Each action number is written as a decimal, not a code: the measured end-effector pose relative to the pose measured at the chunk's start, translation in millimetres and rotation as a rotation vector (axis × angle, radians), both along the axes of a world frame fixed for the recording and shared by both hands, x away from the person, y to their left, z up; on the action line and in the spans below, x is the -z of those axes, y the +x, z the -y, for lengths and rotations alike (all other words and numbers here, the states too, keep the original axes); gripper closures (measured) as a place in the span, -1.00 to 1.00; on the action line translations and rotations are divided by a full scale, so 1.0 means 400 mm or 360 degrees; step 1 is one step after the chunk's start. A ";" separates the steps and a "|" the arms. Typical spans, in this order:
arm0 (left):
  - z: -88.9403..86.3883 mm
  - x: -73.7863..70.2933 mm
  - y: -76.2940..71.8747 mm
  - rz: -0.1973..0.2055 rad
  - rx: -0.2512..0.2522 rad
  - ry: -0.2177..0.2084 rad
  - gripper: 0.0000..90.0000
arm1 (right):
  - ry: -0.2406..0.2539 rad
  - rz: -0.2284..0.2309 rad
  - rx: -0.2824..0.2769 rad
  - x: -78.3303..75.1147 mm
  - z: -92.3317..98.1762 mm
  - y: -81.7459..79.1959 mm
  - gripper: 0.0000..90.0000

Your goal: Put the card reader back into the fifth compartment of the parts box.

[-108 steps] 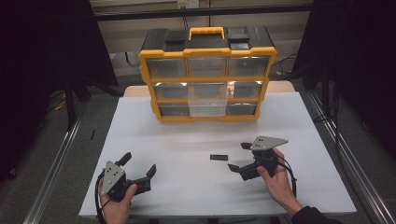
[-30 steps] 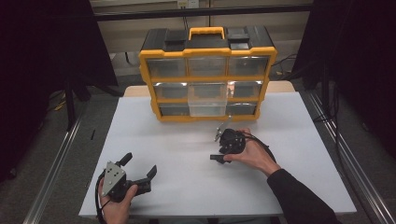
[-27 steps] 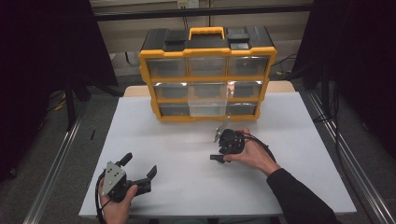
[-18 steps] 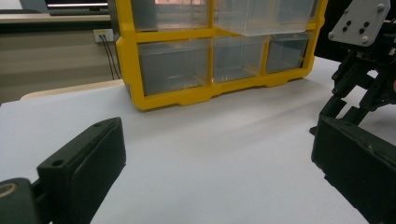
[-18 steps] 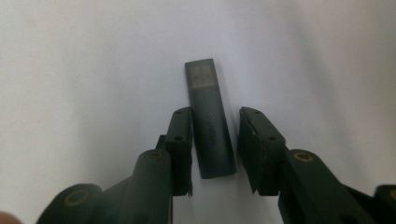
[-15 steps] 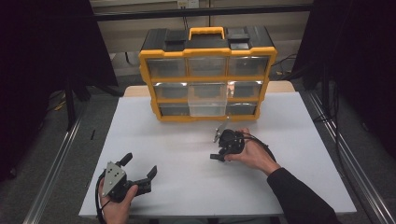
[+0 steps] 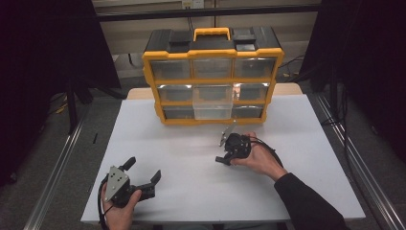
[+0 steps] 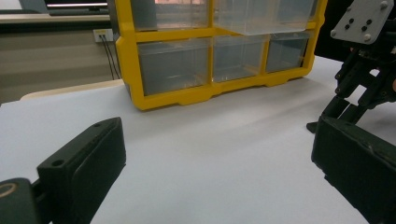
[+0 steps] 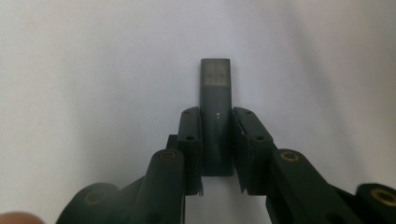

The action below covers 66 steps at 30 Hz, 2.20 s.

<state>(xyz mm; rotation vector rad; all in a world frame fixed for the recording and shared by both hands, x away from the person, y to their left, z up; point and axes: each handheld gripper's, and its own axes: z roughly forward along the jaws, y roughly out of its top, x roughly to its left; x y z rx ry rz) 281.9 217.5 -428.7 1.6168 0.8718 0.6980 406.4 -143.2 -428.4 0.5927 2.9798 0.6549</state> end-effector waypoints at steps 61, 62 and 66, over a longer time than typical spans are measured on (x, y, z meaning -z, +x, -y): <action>0.001 -0.001 -0.001 0.0004 0.0004 -0.0016 -0.93 | 0.0557 0.0183 0.0063 -0.089 0.062 -0.064 0.64; 0.001 -0.002 -0.001 0.0002 0.0006 -0.0013 -0.93 | 0.0561 0.0193 0.0058 -0.091 0.062 -0.064 0.64; 0.001 -0.002 -0.002 0.0004 0.0009 -0.0010 -0.93 | 0.0575 0.0201 0.0060 -0.097 0.061 -0.070 0.64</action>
